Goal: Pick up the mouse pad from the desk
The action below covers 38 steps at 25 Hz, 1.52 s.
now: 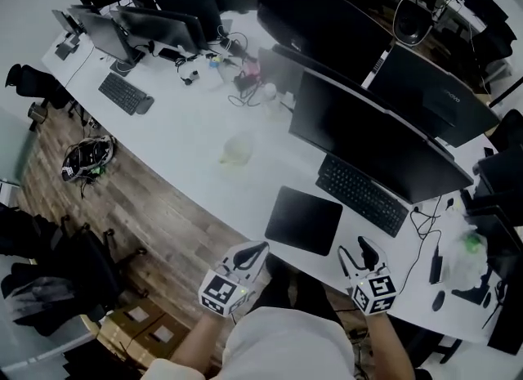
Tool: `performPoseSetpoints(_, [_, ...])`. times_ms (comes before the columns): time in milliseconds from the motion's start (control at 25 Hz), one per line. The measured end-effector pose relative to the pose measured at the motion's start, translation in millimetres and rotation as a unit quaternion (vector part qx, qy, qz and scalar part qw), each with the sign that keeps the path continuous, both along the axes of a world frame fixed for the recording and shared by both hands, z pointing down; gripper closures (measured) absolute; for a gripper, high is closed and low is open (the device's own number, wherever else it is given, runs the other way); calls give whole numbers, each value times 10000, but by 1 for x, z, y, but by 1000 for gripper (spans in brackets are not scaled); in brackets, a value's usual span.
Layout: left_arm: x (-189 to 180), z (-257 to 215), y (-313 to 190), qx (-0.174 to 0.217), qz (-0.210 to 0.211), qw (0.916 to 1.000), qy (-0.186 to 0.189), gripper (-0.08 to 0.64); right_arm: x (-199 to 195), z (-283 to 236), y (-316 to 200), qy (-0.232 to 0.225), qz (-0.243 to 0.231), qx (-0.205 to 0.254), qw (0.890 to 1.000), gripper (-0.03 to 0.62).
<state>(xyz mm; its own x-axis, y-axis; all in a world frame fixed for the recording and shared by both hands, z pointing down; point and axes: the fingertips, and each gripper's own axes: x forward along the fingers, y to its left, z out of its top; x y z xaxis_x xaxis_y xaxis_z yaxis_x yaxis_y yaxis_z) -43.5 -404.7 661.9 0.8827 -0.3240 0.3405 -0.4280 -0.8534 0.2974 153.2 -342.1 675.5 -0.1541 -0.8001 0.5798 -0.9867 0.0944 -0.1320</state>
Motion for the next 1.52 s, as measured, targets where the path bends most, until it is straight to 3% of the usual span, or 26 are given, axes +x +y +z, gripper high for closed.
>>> performPoseSetpoints(320, [17,37,-4,-114,-44,9998,-158,543,15,74,-16,-67,102,-555,9984,322])
performPoseSetpoints(600, [35,83,-3,-442,-134,9982,-370,543,29,146,-25,-84,30,-1152,9933,299])
performPoseSetpoints(920, [48,119,-2,-674,-195,9960,-547,543,24,216,-28,-122,-70,-1699,9854,226])
performPoseSetpoints(1520, [45,160,5,-979,-328,9919,-743,543,25,297,-33,99,282,-2380,9708,143])
